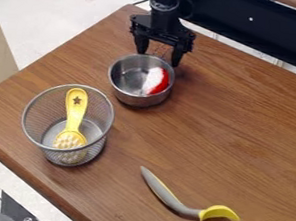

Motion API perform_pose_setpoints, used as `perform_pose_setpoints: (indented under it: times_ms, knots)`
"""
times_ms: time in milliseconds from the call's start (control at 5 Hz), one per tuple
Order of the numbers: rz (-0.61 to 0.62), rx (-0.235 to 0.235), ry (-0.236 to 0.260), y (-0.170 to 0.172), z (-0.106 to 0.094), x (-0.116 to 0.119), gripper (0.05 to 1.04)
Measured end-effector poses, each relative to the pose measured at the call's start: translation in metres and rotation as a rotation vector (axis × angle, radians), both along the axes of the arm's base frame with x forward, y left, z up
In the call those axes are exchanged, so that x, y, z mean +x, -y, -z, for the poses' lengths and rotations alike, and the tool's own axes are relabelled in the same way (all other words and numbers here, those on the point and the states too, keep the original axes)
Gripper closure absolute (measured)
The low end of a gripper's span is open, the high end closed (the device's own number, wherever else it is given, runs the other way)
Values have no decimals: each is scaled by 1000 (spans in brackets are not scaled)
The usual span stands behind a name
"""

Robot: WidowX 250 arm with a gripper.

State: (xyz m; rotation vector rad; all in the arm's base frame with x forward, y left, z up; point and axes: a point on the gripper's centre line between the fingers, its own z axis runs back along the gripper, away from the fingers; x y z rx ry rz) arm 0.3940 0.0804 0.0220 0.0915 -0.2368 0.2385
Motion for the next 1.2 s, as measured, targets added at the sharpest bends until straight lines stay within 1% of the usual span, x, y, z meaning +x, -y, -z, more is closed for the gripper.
perform_pose_setpoints:
  times_ms: [200, 400, 600, 800, 1000, 1200]
  knots:
    - [-10, -8, -11, 1, 1, -2, 88]
    - [-24, -39, -42, 5, 1, -6, 88]
    - [-53, -48, 7, 8, -20, -2, 88]
    - [-77, -74, 82, 7, -55, 2, 88]
    - [-117, -89, 119, 5, -71, 4, 88]
    - [-126, -106, 63, 19, -80, 2, 88]
